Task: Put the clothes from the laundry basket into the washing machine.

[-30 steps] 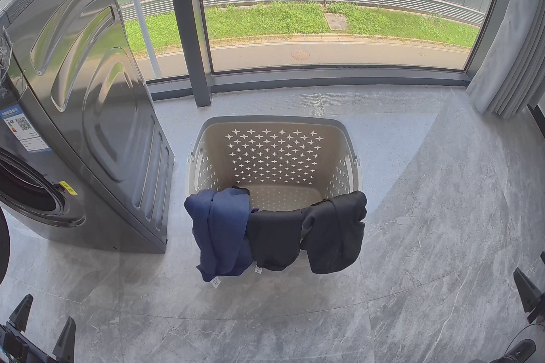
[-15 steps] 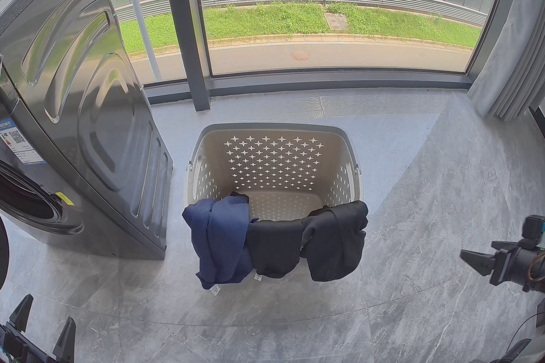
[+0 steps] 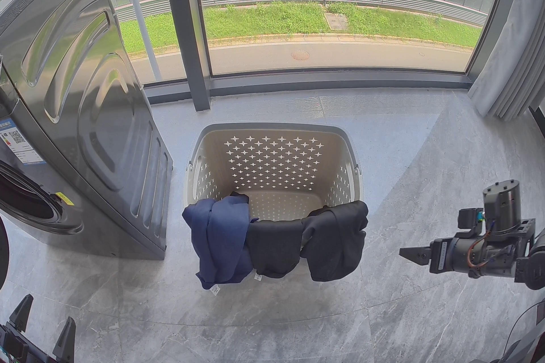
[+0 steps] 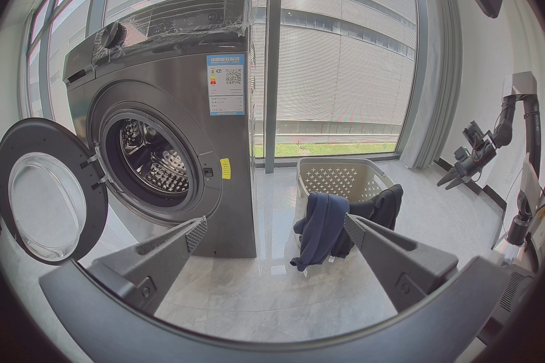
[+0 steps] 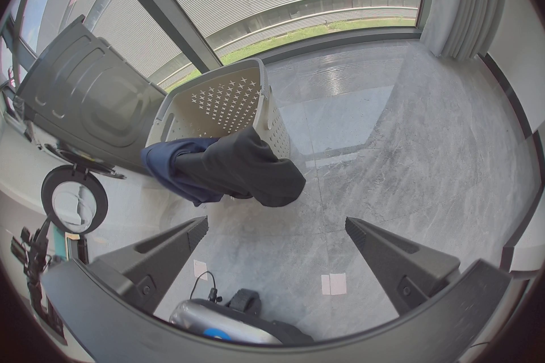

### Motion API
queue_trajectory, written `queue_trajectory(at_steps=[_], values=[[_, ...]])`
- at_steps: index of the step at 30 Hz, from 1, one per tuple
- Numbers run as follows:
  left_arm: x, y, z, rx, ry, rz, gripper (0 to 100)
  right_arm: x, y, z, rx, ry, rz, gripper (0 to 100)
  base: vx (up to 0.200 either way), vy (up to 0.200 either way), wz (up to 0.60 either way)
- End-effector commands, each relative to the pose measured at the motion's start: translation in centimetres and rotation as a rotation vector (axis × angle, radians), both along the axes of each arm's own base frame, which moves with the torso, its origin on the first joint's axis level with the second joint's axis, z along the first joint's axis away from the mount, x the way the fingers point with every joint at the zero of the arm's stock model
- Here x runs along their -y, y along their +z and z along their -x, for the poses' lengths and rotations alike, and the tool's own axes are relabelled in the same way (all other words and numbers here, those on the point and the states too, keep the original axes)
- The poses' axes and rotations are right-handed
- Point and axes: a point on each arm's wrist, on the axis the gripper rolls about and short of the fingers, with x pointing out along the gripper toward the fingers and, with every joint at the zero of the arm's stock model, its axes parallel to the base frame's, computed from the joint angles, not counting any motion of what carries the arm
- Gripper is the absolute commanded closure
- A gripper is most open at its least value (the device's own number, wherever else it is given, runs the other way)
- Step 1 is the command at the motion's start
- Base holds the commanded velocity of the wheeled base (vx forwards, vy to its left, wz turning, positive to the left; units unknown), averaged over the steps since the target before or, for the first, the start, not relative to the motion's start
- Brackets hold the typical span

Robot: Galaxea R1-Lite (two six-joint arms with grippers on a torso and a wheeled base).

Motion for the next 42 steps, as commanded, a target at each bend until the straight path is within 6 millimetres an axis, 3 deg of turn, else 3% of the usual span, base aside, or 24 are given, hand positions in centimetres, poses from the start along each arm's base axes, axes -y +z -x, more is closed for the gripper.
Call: queue_trajectory(at_steps=[1, 28, 42], values=[[0.0, -0.5, 0.0, -0.006, 0.000, 0.001, 0, -3.0, -2.9, -2.6, -0.056, -0.002, -0.008, 0, 0.000, 0.000, 0.00], [0.0, -0.5, 0.0, -0.007, -0.003, 0.001, 0, -9.5, -7.3, -9.2, -0.036, 0.045, 0.020, 0, 0.000, 0.000, 0.00], [0.0, -0.5, 0.0, -0.007, -0.003, 0.001, 0, -11.3, -8.9, -12.3, -0.014, 0.046, 0.013, 0, 0.000, 0.000, 0.00]])
